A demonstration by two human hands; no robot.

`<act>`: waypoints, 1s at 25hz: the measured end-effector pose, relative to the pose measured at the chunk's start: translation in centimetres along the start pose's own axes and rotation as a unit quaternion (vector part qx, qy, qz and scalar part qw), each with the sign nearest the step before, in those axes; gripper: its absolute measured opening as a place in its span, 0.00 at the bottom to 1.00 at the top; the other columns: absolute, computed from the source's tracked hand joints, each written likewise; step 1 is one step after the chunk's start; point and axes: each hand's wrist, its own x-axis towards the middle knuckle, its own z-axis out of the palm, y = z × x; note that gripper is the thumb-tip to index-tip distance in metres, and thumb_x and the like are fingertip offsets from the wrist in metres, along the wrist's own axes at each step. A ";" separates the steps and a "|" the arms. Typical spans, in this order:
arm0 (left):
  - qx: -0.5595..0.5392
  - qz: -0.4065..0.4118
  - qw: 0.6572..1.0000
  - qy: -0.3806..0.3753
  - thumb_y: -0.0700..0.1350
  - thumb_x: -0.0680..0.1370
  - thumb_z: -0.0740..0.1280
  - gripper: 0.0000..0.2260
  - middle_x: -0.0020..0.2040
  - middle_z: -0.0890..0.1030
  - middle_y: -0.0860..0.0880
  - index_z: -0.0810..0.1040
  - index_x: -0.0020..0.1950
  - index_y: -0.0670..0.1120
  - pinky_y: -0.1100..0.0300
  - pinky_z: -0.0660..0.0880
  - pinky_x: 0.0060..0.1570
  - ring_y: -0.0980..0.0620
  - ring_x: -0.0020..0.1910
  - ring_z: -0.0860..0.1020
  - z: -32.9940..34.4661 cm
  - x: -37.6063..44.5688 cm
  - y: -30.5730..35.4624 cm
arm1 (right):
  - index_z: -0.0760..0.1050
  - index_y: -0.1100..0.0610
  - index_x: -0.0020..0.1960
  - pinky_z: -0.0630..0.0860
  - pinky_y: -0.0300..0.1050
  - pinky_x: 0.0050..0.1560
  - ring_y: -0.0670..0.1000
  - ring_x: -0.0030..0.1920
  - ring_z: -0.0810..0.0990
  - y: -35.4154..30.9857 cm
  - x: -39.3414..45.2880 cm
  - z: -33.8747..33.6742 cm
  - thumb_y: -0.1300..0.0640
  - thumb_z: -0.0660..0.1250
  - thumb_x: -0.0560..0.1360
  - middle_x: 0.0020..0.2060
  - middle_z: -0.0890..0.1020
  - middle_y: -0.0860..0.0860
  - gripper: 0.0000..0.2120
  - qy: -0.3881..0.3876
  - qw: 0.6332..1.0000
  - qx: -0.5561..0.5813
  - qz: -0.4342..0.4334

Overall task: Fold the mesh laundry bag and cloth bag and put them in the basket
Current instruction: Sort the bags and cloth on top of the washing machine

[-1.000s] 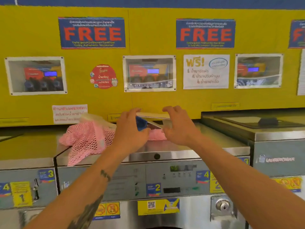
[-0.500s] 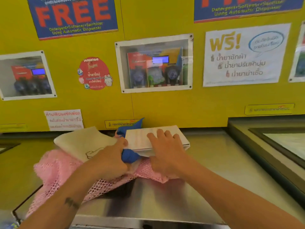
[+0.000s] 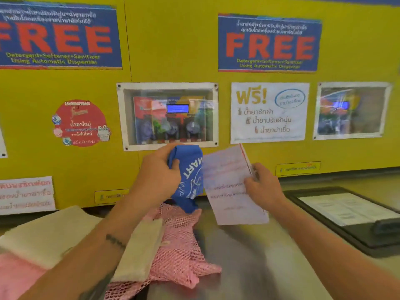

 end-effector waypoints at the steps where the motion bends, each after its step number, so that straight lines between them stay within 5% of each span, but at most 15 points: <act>1: -0.011 0.009 1.000 0.007 0.35 0.79 0.61 0.10 0.44 0.81 0.38 0.78 0.52 0.49 0.43 0.75 0.39 0.36 0.41 0.78 1.7 0.4 0.2 | 0.70 0.52 0.55 0.72 0.45 0.35 0.50 0.39 0.76 0.8 0.1 -0.7 0.58 0.62 0.75 0.47 0.81 0.53 0.09 0.003 1.000 0.000 0.024; 4: -0.024 -0.008 1.000 -0.016 0.32 0.75 0.60 0.12 0.43 0.80 0.40 0.79 0.52 0.44 0.42 0.72 0.37 0.37 0.42 0.78 7.1 1.1 -1.1 | 0.69 0.54 0.58 0.69 0.44 0.34 0.52 0.42 0.77 2.7 -0.3 -1.9 0.58 0.64 0.75 0.50 0.80 0.53 0.12 0.005 0.997 -0.017 0.069; 7: 0.019 -0.039 0.977 -0.207 0.38 0.74 0.62 0.20 0.56 0.76 0.43 0.71 0.65 0.51 0.46 0.74 0.51 0.43 0.55 0.76 11.9 0.4 -2.9 | 0.70 0.53 0.58 0.72 0.48 0.40 0.54 0.44 0.77 4.7 -0.4 -3.0 0.55 0.68 0.74 0.53 0.82 0.54 0.15 0.024 0.995 -0.029 0.092; 9: 0.152 -0.058 0.901 -0.403 0.49 0.75 0.66 0.34 0.69 0.66 0.41 0.54 0.78 0.54 0.45 0.70 0.63 0.37 0.66 0.70 14.4 -1.2 -3.4 | 0.70 0.55 0.60 0.73 0.48 0.44 0.54 0.46 0.76 5.6 -0.2 -3.6 0.54 0.70 0.73 0.55 0.82 0.55 0.18 0.042 0.993 -0.035 0.100; 11: 0.235 -0.069 0.834 -0.494 0.55 0.73 0.66 0.41 0.76 0.56 0.42 0.43 0.79 0.59 0.43 0.67 0.68 0.36 0.71 0.65 16.3 -2.8 -3.4 | 0.69 0.56 0.62 0.74 0.49 0.44 0.56 0.50 0.78 6.1 0.4 -3.7 0.56 0.70 0.74 0.58 0.81 0.55 0.19 0.044 0.993 -0.036 0.102; 16: 0.116 -0.055 0.863 -0.488 0.55 0.71 0.68 0.40 0.76 0.61 0.47 0.51 0.78 0.59 0.46 0.67 0.69 0.42 0.72 0.66 18.4 -2.9 -1.3 | 0.66 0.58 0.66 0.79 0.53 0.49 0.60 0.60 0.78 6.7 2.8 -3.2 0.61 0.67 0.76 0.63 0.78 0.58 0.20 0.035 0.995 -0.033 0.089; 20: 0.109 -0.077 0.849 -0.512 0.60 0.68 0.71 0.42 0.74 0.65 0.55 0.54 0.78 0.62 0.53 0.70 0.65 0.48 0.69 0.71 16.6 -3.5 -1.7 | 0.63 0.57 0.71 0.77 0.51 0.52 0.57 0.64 0.75 6.5 1.4 -3.6 0.56 0.70 0.73 0.67 0.73 0.56 0.30 0.071 0.993 -0.003 0.095; 23: 0.101 -0.044 0.863 -0.493 0.57 0.73 0.69 0.31 0.68 0.72 0.58 0.63 0.74 0.63 0.55 0.72 0.63 0.55 0.63 0.74 13.2 -3.1 -2.4 | 0.67 0.53 0.61 0.72 0.45 0.47 0.53 0.57 0.74 5.0 -2.1 -4.2 0.58 0.67 0.73 0.58 0.74 0.51 0.19 0.143 0.987 -0.060 -0.043; 25: 0.076 -0.039 0.878 -0.470 0.54 0.77 0.68 0.24 0.64 0.74 0.58 0.66 0.72 0.61 0.58 0.73 0.60 0.57 0.60 0.76 10.8 -2.3 -2.7 | 0.69 0.51 0.61 0.75 0.48 0.53 0.55 0.59 0.73 3.8 -3.9 -2.8 0.59 0.64 0.73 0.58 0.74 0.52 0.16 0.037 0.984 -0.087 -0.152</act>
